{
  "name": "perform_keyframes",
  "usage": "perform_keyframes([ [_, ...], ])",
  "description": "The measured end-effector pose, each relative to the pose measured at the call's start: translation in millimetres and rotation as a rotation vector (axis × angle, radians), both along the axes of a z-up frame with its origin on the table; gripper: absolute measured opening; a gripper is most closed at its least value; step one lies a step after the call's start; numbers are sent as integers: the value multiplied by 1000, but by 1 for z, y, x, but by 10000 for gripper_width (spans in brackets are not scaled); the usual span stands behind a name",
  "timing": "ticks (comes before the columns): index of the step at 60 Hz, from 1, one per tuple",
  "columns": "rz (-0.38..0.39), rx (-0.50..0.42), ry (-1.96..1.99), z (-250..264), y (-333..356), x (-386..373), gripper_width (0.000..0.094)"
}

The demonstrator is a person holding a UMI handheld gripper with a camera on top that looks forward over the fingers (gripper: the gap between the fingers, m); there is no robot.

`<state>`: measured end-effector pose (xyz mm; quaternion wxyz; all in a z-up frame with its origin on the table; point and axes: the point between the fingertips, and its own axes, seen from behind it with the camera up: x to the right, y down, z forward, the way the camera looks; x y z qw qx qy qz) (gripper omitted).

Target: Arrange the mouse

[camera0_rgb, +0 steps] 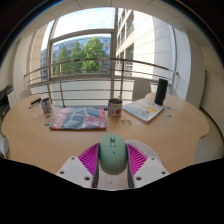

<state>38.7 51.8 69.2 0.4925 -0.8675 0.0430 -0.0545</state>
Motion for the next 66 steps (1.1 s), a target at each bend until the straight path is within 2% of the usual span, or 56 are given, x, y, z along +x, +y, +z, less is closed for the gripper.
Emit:
perform_keyframes([
  [4, 1, -78, -8, -33, -9, 17, 403],
  [7, -3, -122, 16, -51, -17, 23, 444],
  [9, 2, -135, 33, -75, -18, 28, 463],
  [14, 15, -144, 59, -77, -24, 30, 536],
  [16, 15, -140, 46, -71, -26, 33, 623],
  [20, 31, -117, 24, -57, -28, 30, 863],
  [23, 33, -103, 22, -43, -35, 29, 819],
  [27, 34, -84, 17, -17, -48, 24, 860],
  [47, 7, -18, -33, 96, -190, -4, 848],
  [66, -5, -13, -36, 124, -312, -31, 847],
])
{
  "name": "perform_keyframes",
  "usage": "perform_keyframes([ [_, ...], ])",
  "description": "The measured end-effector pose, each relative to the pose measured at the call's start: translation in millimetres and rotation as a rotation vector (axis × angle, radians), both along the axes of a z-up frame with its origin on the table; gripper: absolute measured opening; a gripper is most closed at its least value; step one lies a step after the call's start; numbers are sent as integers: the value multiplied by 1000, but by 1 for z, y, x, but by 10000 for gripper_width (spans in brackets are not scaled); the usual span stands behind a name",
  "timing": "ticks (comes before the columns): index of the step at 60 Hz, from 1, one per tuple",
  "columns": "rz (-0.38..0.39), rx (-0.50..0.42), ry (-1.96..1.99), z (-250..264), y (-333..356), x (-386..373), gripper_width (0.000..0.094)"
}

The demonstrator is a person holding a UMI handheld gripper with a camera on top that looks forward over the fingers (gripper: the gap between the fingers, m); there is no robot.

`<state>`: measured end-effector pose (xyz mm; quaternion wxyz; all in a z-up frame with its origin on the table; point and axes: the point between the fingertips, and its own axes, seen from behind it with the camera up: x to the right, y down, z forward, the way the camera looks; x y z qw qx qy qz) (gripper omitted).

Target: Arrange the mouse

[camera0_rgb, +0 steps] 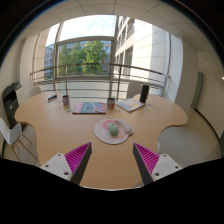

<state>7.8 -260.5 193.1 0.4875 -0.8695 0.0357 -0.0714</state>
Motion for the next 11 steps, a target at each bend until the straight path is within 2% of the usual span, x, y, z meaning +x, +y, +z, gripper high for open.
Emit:
perform_keyframes([
  [11, -14, 1, -20, 6, -25, 1, 848],
])
